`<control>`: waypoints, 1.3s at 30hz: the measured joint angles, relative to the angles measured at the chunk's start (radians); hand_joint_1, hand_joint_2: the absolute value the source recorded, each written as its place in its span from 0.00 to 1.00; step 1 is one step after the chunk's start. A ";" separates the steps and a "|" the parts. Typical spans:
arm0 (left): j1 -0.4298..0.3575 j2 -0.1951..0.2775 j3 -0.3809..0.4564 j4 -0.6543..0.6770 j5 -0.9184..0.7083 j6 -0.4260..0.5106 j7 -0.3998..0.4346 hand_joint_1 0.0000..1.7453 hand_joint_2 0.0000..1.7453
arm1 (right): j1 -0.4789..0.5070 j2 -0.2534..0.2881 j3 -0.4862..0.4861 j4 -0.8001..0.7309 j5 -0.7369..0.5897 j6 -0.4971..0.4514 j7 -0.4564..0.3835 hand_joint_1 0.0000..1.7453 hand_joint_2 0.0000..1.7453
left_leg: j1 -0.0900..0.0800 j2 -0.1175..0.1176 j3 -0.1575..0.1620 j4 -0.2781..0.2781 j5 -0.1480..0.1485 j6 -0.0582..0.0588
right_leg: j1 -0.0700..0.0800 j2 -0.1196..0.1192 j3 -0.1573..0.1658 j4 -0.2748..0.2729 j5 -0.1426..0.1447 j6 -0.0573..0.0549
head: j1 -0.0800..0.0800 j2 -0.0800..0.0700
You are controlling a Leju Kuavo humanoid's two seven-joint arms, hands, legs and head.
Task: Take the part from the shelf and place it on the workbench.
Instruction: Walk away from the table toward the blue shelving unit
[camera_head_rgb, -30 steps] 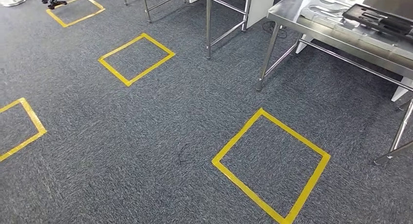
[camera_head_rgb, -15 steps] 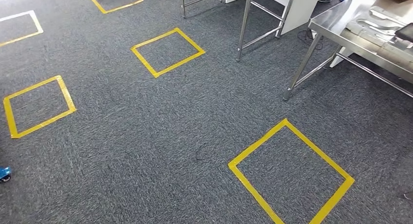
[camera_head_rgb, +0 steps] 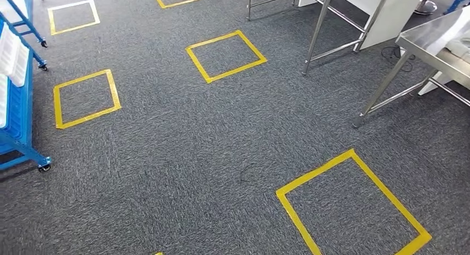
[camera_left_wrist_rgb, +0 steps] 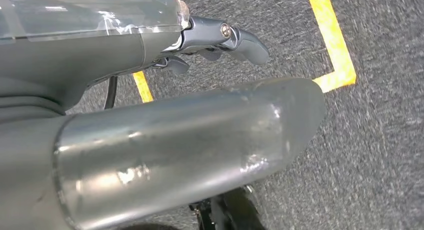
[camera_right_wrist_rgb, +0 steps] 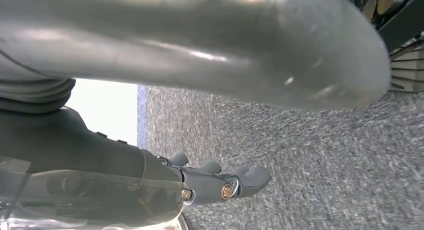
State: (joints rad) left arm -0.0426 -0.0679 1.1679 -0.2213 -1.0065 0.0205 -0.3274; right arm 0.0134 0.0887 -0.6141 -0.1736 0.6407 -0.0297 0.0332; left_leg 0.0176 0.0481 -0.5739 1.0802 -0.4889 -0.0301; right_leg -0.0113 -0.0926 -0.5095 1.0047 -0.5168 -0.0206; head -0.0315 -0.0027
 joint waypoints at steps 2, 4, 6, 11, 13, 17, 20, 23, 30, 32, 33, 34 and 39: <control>-0.002 -0.001 0.000 0.000 -0.004 0.000 -0.001 0.00 0.00 | -0.001 0.000 -0.001 0.000 0.000 0.006 0.000 0.00 0.00 | -0.006 0.021 0.028 -0.060 0.010 0.011 | 0.005 -0.020 0.003 0.004 -0.006 0.012 | 0.000 0.000; 0.001 -0.001 0.000 0.000 -0.007 0.001 -0.002 0.00 0.00 | -0.005 0.000 -0.003 0.000 0.001 0.008 0.000 0.00 0.00 | -0.008 0.001 0.025 -0.063 0.013 0.025 | 0.005 -0.033 0.006 0.003 -0.008 0.023 | 0.000 0.000; 0.005 -0.002 0.000 0.000 -0.008 0.002 -0.002 0.00 0.00 | -0.009 0.001 -0.006 0.000 0.002 0.008 0.000 0.00 0.00 | -0.006 -0.018 0.027 -0.071 0.021 0.040 | 0.000 0.004 -0.001 0.027 -0.030 0.033 | 0.000 0.000; -0.001 -0.003 0.000 0.000 -0.012 0.002 -0.002 0.00 0.00 | -0.001 0.017 -0.014 0.000 0.008 0.009 0.001 0.00 0.00 | -0.007 -0.075 0.021 -0.075 0.029 0.054 | -0.004 0.088 -0.126 0.279 -0.146 0.038 | 0.000 0.000; 0.001 -0.003 0.000 0.000 -0.013 0.002 -0.002 0.00 0.00 | 0.000 0.019 -0.015 0.000 0.011 0.009 0.001 0.00 0.00 | -0.007 -0.104 0.023 -0.074 0.029 0.053 | -0.004 0.094 -0.110 0.229 -0.088 0.034 | 0.000 0.000; -0.001 -0.007 0.000 0.000 -0.015 0.002 -0.002 0.00 0.00 | 0.002 0.020 -0.017 0.000 0.014 0.008 0.000 0.00 0.00 | -0.006 -0.152 0.019 -0.068 0.028 0.037 | -0.003 0.164 -0.025 0.021 0.011 0.017 | 0.000 0.000; 0.002 -0.009 0.000 0.000 -0.018 0.002 -0.002 0.00 0.00 | -0.002 0.020 -0.018 0.000 0.016 0.008 0.000 0.00 0.00 | 0.000 -0.170 0.010 -0.068 0.032 0.016 | -0.001 0.143 -0.017 0.002 0.013 0.007 | 0.000 0.000; 0.003 -0.009 0.000 0.000 -0.019 0.002 -0.002 0.00 0.00 | 0.002 0.018 -0.018 0.000 0.018 0.008 0.001 0.00 0.00 | -0.004 -0.096 -0.035 0.029 -0.025 0.008 | -0.004 0.101 -0.004 -0.018 0.020 -0.008 | 0.000 0.000; 0.001 -0.009 0.001 0.000 -0.024 0.002 -0.002 0.00 0.00 | 0.002 0.002 -0.021 0.000 0.024 0.012 0.001 0.00 0.00 | 0.003 -0.015 -0.025 0.034 -0.002 -0.005 | -0.001 0.008 0.004 -0.006 0.001 -0.001 | 0.000 0.000; -0.002 -0.009 0.001 0.000 -0.026 0.002 -0.002 0.00 0.00 | 0.001 0.001 -0.022 0.000 0.026 0.012 0.001 0.00 0.00 | -0.001 0.016 0.017 -0.048 0.021 0.005 | 0.004 -0.011 0.007 0.001 -0.008 0.011 | 0.000 0.000; -0.003 -0.009 0.001 0.000 -0.027 0.002 -0.002 0.00 0.00 | -0.001 0.001 -0.023 0.000 0.027 0.011 0.001 0.00 0.00 | -0.004 0.017 0.017 -0.054 0.018 0.012 | 0.007 -0.020 0.008 0.002 -0.009 0.016 | 0.000 0.000; -0.001 -0.009 0.002 0.000 -0.027 0.002 -0.002 0.00 0.00 | -0.004 0.001 -0.023 0.000 0.028 0.011 0.001 0.00 0.00 | -0.005 0.006 0.014 -0.056 0.021 0.019 | 0.007 -0.028 0.010 0.002 -0.010 0.020 | 0.000 0.000; -0.001 -0.009 0.002 0.000 -0.030 0.002 -0.005 0.00 0.00 | -0.007 0.008 -0.024 0.000 0.037 0.011 0.001 0.00 0.00 | -0.003 -0.043 0.011 -0.070 0.035 0.049 | -0.003 0.065 -0.051 0.144 -0.104 0.037 | 0.000 0.000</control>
State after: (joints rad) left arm -0.0437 -0.0769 1.1701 -0.2215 -1.0364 0.0222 -0.3324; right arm 0.0062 0.0972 -0.6385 -0.1740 0.6776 -0.0191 0.0340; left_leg 0.0149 0.0047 -0.5626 1.0105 -0.4534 0.0191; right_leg -0.0143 -0.0273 -0.5606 1.1490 -0.6211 0.0166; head -0.0314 -0.0027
